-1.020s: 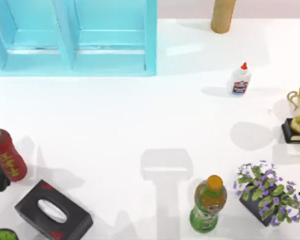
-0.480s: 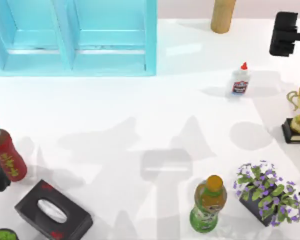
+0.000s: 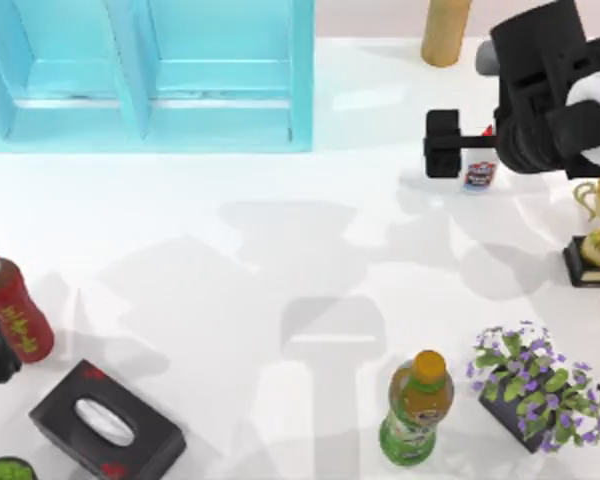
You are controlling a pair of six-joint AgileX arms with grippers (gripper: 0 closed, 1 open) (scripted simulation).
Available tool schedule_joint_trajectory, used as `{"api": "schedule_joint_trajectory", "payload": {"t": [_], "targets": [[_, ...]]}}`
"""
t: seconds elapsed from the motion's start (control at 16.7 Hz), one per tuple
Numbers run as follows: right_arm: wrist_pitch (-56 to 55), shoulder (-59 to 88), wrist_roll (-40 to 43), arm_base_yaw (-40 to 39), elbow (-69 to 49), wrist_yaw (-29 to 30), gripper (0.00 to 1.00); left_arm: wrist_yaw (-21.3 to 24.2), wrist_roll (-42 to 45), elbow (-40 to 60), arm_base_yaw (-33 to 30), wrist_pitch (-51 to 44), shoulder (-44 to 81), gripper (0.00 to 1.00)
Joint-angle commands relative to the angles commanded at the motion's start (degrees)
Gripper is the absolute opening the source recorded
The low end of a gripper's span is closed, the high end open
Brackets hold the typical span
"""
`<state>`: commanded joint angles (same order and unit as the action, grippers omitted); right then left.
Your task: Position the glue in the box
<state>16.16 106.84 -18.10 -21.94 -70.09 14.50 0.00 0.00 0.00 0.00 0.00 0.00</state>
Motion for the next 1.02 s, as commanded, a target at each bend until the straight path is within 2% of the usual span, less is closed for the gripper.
{"api": "schedule_joint_trajectory", "payload": {"t": [0.48, 1.02], "targets": [[-0.2, 1.5, 0.0, 0.0, -0.8, 0.3, 1.0, 0.0, 0.0, 0.0, 0.0, 0.0, 0.0, 1.0], [-9.0, 19.3, 2.0, 2.7, -9.4, -0.9, 1.0, 0.0, 0.0, 0.0, 0.0, 0.0, 0.0, 1.0]]}}
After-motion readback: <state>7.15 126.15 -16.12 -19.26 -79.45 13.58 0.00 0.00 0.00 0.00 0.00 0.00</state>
